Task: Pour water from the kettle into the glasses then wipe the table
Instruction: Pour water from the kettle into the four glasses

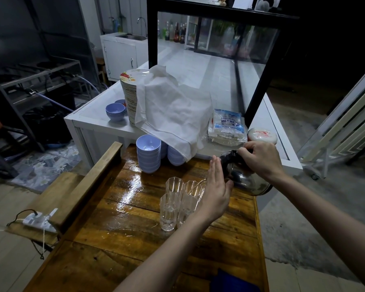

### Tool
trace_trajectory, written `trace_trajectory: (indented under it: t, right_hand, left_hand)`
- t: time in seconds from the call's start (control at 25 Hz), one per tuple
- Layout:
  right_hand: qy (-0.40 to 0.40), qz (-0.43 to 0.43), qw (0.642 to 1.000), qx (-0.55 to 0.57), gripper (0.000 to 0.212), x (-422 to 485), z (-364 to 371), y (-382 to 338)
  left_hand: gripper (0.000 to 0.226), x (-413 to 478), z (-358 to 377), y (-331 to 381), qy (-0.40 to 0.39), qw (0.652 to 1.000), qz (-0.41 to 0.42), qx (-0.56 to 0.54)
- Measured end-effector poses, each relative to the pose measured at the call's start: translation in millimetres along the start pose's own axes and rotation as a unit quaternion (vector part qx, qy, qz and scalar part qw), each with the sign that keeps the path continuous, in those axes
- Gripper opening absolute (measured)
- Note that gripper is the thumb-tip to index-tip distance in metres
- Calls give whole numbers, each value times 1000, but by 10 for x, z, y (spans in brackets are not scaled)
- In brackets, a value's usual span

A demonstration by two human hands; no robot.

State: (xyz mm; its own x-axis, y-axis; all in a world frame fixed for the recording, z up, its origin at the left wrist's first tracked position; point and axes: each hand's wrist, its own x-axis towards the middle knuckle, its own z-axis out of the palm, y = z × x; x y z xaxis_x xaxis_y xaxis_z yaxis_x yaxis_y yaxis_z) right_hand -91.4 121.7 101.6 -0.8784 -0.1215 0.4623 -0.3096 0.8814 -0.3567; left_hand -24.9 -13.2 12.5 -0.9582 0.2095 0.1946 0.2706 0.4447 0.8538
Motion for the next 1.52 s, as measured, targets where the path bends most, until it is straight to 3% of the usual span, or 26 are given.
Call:
trace_trajectory:
  t: [0.68, 0.88, 1.12, 1.36, 1.52]
  right_hand:
    - [22, 12, 1000, 10, 33, -64, 17, 63]
    - [12, 115, 990, 79, 34, -195, 42, 92]
    - [41, 262, 944, 198, 38, -438, 103, 61]
    - [50, 269, 938, 210, 31, -359, 245, -34]
    - [24, 211, 958, 193, 29, -208, 325, -169]
  left_hand:
    - [69, 10, -26, 18, -21, 1000, 2, 20]
    - [64, 66, -101, 9, -31, 998, 18, 48]
    - [58, 157, -237, 39, -55, 993, 50, 95]
    - [59, 121, -396, -17, -36, 991, 55, 118]
    - [62, 55, -479, -109, -19, 994, 26, 102]
